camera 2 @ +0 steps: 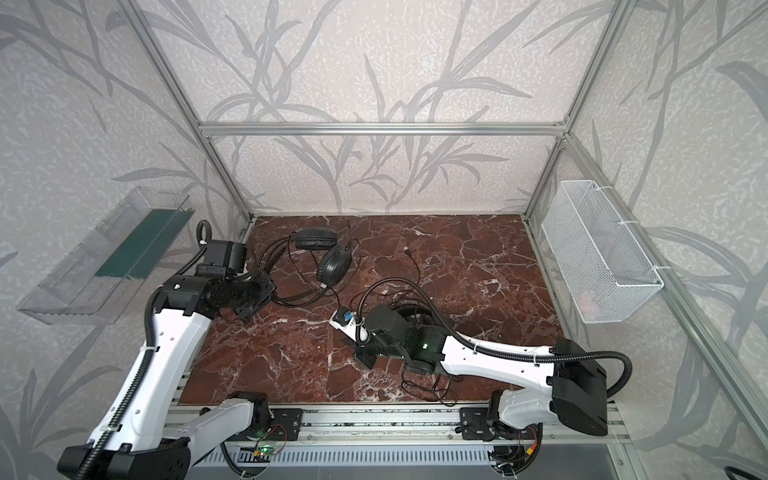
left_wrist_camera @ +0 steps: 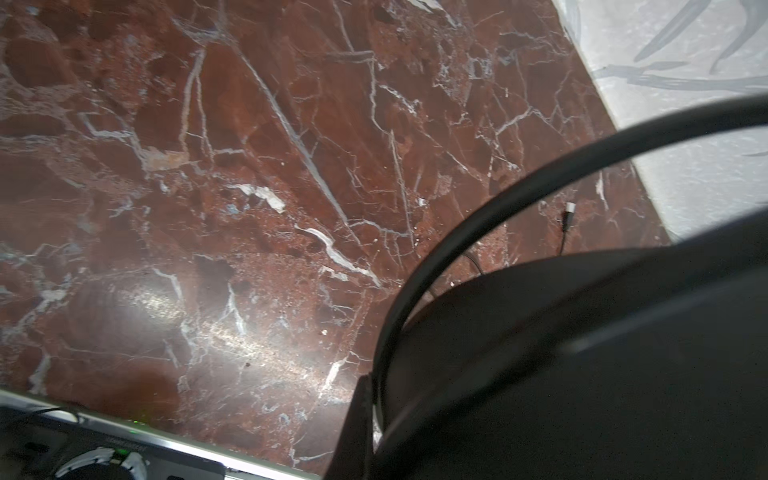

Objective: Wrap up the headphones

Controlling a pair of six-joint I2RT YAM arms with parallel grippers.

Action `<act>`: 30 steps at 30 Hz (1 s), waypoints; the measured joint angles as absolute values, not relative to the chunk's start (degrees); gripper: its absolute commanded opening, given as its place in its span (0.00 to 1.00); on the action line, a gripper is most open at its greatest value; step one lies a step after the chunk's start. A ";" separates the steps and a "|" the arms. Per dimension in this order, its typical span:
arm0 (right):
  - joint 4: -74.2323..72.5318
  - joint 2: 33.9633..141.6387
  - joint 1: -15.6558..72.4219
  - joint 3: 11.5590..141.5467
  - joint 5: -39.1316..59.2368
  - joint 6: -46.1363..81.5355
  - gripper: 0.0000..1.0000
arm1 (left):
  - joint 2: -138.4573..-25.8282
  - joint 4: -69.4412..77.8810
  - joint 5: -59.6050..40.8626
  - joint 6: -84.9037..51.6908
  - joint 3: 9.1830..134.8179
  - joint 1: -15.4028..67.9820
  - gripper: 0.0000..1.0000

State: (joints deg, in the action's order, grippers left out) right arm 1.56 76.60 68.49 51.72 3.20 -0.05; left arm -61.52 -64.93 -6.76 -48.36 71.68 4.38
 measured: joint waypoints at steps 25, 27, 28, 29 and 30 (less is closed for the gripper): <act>29.89 86.54 80.01 76.07 -8.99 -21.67 0.00 | -65.39 -60.34 -2.98 -38.52 56.86 4.64 0.00; 31.27 87.92 80.64 77.82 -9.13 -22.76 0.00 | -65.39 -59.46 -3.27 -38.13 56.05 5.02 0.00; 31.68 88.31 80.88 78.41 -9.17 -23.20 0.00 | -65.41 -59.05 -3.33 -37.93 55.59 5.26 0.00; 32.05 88.62 81.06 79.02 -9.26 -23.77 0.00 | -65.41 -58.65 -3.60 -37.71 55.11 5.41 0.00; 32.25 88.79 81.17 79.50 -9.56 -24.23 0.00 | -65.41 -58.13 -4.01 -37.36 54.50 5.56 0.00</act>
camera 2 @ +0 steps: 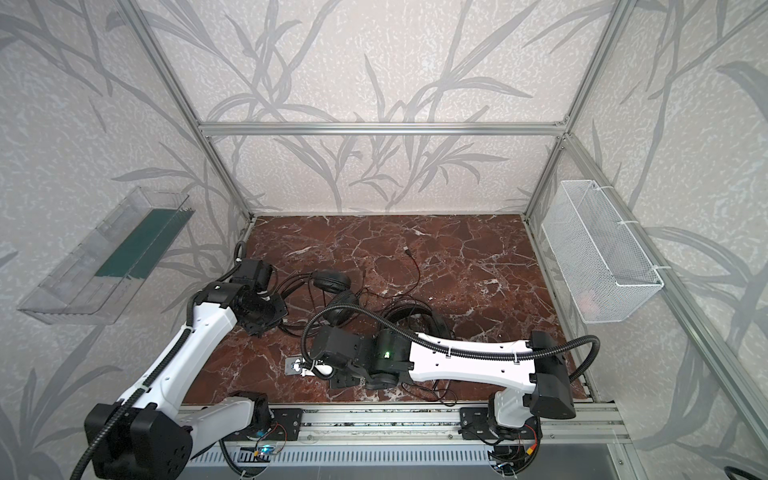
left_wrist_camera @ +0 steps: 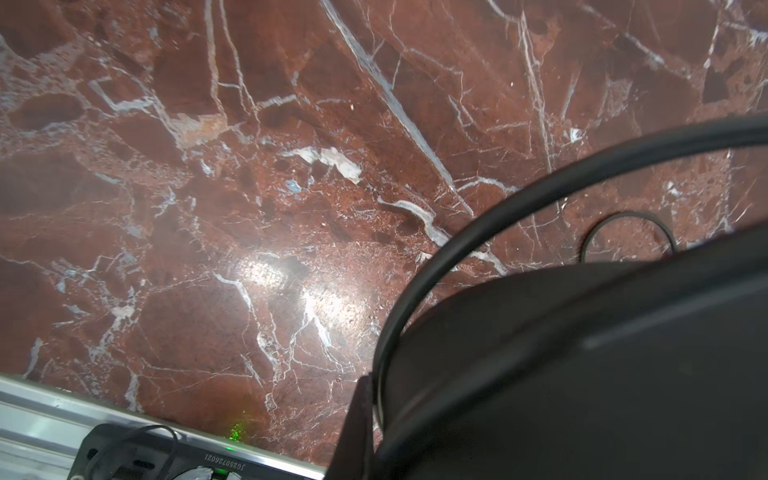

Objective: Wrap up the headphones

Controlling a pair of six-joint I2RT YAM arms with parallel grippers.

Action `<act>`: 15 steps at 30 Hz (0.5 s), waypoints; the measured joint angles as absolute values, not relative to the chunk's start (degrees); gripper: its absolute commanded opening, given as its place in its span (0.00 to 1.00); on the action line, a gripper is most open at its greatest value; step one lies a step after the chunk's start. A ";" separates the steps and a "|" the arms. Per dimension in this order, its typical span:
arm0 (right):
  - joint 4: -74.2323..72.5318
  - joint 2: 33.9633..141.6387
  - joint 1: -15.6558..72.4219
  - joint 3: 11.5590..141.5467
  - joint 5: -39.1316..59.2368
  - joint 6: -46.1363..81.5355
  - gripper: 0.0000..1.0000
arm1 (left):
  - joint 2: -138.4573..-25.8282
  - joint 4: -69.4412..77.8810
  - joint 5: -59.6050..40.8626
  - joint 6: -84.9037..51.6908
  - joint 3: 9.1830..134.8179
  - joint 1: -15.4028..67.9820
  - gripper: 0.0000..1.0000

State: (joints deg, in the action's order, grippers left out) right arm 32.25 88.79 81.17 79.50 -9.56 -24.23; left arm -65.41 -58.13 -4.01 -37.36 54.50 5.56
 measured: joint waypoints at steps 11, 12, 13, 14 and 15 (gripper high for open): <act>32.64 89.30 81.52 81.80 -19.97 -33.85 0.00 | -65.36 -53.34 -5.85 -33.95 50.09 10.87 0.00; 32.08 89.41 81.54 81.82 -20.93 -35.05 0.00 | -65.43 -53.06 -5.74 -33.58 50.09 11.68 0.00; 31.57 89.56 81.54 81.87 -21.56 -36.05 0.00 | -65.47 -52.80 -5.67 -33.41 50.09 12.25 0.00; 31.31 89.97 81.54 82.30 -22.28 -37.32 0.00 | -65.63 -52.51 -5.65 -33.12 50.09 12.99 0.00; 31.14 90.52 81.52 82.91 -22.68 -38.33 0.00 | -65.89 -52.18 -5.65 -32.95 50.09 13.63 0.00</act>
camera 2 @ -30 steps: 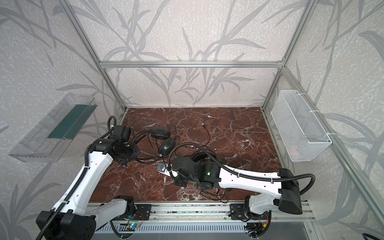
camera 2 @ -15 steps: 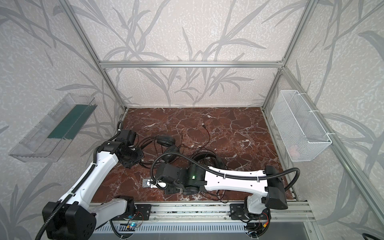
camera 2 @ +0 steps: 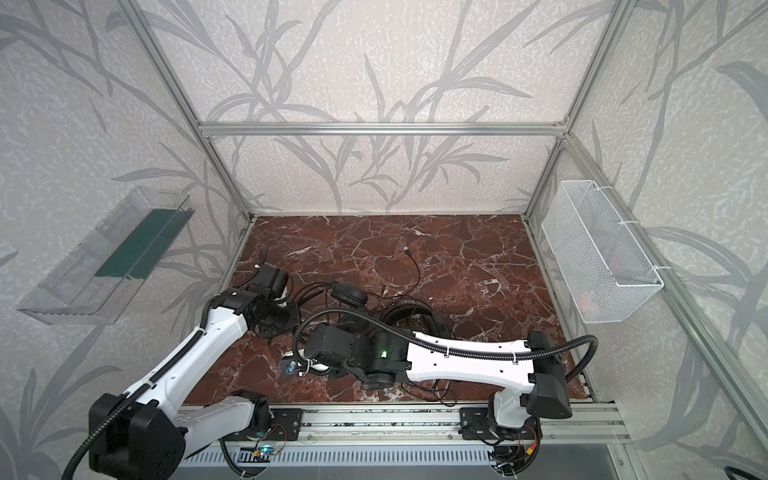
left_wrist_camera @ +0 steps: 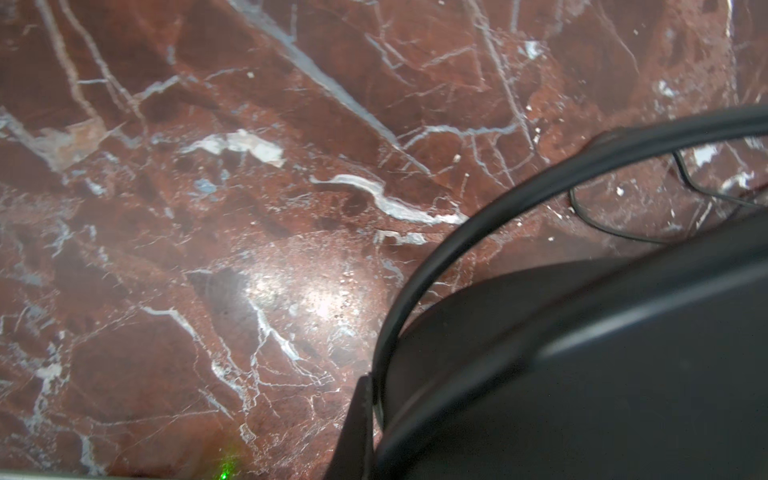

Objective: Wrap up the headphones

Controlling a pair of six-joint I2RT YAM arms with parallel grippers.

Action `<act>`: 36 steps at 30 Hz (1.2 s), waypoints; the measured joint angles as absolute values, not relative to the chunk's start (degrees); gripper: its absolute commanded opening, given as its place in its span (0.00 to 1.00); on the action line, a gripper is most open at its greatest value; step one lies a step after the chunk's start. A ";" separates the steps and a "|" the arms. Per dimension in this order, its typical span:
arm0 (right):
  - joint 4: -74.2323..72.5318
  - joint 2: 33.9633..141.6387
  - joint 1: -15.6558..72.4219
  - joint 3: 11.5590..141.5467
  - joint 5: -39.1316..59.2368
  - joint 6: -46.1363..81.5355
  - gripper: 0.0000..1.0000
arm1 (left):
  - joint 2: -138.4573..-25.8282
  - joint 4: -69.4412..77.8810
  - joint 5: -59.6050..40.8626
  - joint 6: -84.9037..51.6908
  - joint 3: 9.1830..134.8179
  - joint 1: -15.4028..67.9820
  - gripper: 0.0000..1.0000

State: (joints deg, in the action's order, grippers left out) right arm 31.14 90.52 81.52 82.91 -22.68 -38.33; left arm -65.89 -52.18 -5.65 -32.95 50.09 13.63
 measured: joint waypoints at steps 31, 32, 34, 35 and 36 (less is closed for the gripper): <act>28.84 90.50 68.60 87.37 -17.02 -45.74 0.16 | -67.48 -48.14 -14.81 -30.46 50.09 20.67 0.00; 28.73 90.50 68.55 87.42 -16.71 -45.69 0.16 | -67.48 -48.21 -14.83 -30.33 50.06 20.82 0.00; 28.51 90.50 68.53 87.74 -16.38 -45.50 0.16 | -67.48 -48.31 -14.79 -30.00 50.00 21.04 0.00; 28.51 90.50 68.49 87.99 -16.27 -45.47 0.16 | -67.48 -48.34 -14.79 -29.93 49.95 21.10 0.00; 28.36 90.50 68.38 88.20 -16.08 -45.45 0.15 | -67.48 -48.31 -14.81 -29.87 49.84 21.19 0.00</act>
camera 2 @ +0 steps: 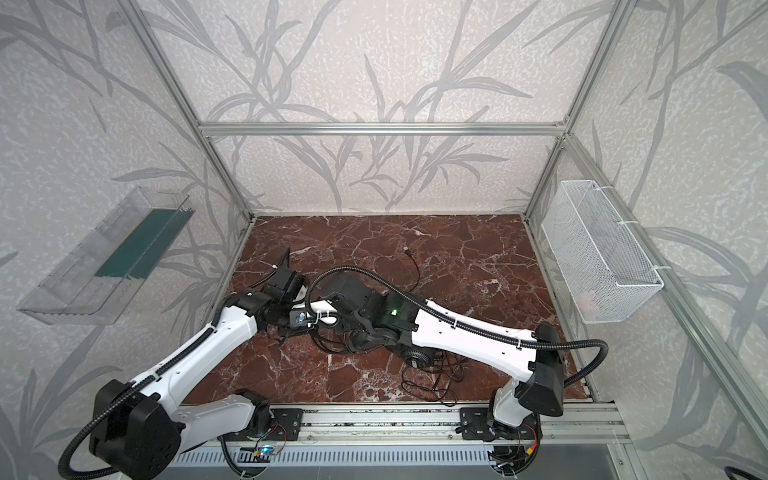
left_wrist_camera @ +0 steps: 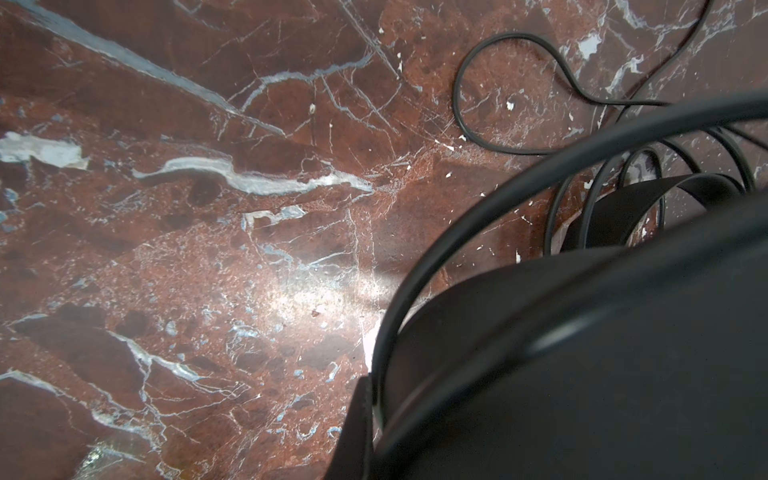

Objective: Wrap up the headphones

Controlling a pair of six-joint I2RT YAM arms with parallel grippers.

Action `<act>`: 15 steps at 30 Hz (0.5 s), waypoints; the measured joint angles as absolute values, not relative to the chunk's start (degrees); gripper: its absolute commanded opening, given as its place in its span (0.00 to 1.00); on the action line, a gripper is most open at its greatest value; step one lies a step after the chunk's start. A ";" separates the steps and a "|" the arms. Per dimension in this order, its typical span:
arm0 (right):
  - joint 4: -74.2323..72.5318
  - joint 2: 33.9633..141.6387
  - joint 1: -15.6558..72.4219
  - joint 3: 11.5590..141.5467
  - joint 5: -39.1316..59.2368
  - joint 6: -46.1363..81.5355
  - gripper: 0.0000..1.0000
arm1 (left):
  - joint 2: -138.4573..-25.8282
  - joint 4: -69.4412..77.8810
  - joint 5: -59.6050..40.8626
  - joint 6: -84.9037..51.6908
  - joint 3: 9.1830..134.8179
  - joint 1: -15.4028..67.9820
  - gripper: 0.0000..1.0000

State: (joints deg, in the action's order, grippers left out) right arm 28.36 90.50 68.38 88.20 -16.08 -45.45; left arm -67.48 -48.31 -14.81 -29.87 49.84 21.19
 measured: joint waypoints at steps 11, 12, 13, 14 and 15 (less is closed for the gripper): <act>27.29 90.50 63.86 89.12 -14.20 -44.27 0.17 | -67.20 -48.14 -15.77 -29.36 49.43 22.46 0.00; 27.27 90.52 63.48 89.49 -13.76 -44.10 0.17 | -67.11 -48.14 -16.14 -29.36 49.41 22.61 0.00; 27.33 90.56 63.13 89.97 -13.34 -43.94 0.17 | -67.00 -48.05 -16.40 -29.34 49.41 22.90 0.00; 27.31 90.70 62.94 90.41 -12.93 -43.75 0.17 | -66.92 -47.99 -16.62 -29.34 49.41 23.09 0.00; 27.33 90.85 62.74 90.94 -12.47 -43.53 0.17 | -66.74 -47.92 -16.78 -29.34 49.41 23.42 0.00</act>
